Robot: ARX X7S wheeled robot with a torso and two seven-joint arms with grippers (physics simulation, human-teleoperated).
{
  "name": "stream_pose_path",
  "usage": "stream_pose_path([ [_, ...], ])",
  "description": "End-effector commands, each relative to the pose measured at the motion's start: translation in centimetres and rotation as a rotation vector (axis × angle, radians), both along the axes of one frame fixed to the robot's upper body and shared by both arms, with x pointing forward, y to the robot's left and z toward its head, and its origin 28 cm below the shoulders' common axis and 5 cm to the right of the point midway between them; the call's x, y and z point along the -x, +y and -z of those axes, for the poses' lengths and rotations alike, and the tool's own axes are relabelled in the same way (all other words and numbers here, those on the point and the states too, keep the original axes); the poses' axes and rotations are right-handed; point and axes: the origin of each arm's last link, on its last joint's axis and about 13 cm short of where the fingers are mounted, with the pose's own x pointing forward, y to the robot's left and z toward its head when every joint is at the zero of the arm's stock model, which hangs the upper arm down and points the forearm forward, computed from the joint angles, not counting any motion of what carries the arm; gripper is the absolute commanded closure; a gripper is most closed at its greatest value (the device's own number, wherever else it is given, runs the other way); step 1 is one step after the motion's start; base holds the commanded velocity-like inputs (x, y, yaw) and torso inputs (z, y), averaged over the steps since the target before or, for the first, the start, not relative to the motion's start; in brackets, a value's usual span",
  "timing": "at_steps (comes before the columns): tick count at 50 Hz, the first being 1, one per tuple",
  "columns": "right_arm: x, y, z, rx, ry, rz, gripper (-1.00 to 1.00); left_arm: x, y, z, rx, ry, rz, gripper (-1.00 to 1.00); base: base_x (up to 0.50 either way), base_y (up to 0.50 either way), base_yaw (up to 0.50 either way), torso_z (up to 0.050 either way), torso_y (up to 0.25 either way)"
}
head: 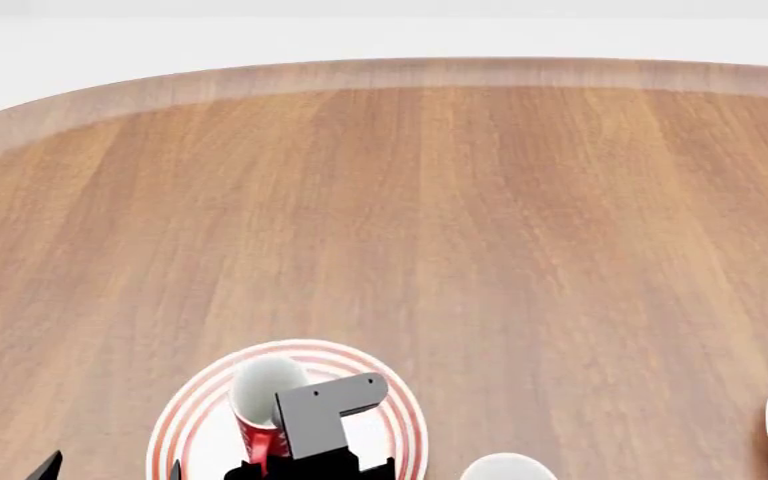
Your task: Put the red mug on the left plate.
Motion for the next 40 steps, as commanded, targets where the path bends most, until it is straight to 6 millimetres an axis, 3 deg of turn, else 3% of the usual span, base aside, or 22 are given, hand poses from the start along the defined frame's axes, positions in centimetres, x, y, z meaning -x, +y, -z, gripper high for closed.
stream_pose_path([
  [1,-0.1,-0.2,0.1,0.023,0.002,0.013,1.0,0.0,0.0,0.0,0.001,0.001,0.0,-1.0,0.0,0.0,0.0,0.0,0.0],
  [2,-0.1,-0.2,0.1,0.02,0.011,0.009,-1.0,0.0,0.0,0.0,0.001,0.001,0.0,-1.0,0.0,0.0,0.0,0.0,0.0],
  [25,0.0,-0.4,-1.0,-0.018,-0.058,0.061,-1.0,0.1,0.1,-0.3,-0.002,-0.012,-0.007,-1.0,0.0,0.0,0.0,0.0,0.0],
  [40,1.7,-1.2,-4.3,-0.076,-0.176,0.079,-1.0,0.8,0.5,-3.7,0.015,-0.054,-0.037,-1.0,0.0,0.0,0.0,0.0,0.0],
])
